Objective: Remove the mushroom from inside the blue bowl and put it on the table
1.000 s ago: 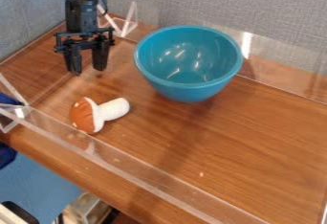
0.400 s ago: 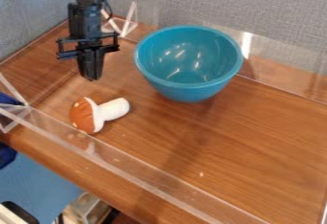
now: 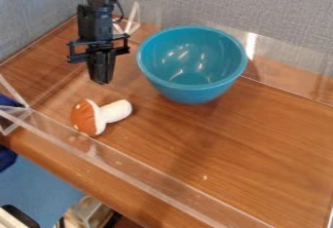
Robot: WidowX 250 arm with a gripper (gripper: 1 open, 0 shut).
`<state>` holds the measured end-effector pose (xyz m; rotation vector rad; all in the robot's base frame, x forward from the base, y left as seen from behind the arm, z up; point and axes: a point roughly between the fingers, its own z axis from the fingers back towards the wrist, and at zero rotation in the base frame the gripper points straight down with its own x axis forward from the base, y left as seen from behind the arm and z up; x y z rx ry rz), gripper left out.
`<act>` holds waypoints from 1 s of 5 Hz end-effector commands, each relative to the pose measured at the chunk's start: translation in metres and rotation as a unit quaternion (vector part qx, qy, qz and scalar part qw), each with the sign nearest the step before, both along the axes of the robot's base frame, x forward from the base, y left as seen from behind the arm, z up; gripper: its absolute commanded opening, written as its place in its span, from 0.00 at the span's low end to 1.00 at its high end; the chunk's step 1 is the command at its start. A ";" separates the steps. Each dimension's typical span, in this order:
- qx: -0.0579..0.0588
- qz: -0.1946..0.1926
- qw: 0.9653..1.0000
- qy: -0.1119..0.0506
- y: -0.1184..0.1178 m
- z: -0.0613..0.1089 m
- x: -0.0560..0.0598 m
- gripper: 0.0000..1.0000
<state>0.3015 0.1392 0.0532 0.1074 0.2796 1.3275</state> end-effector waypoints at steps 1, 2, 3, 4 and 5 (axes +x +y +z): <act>0.014 -0.004 0.999 -0.039 0.000 0.043 0.003 0.00; 0.014 -0.001 0.999 -0.035 0.002 0.044 -0.001 0.00; 0.014 0.001 0.999 -0.031 0.005 0.043 -0.005 0.00; 0.015 0.009 0.999 -0.027 0.008 0.046 -0.011 0.00; 0.012 0.013 1.000 -0.023 0.008 0.052 -0.018 0.00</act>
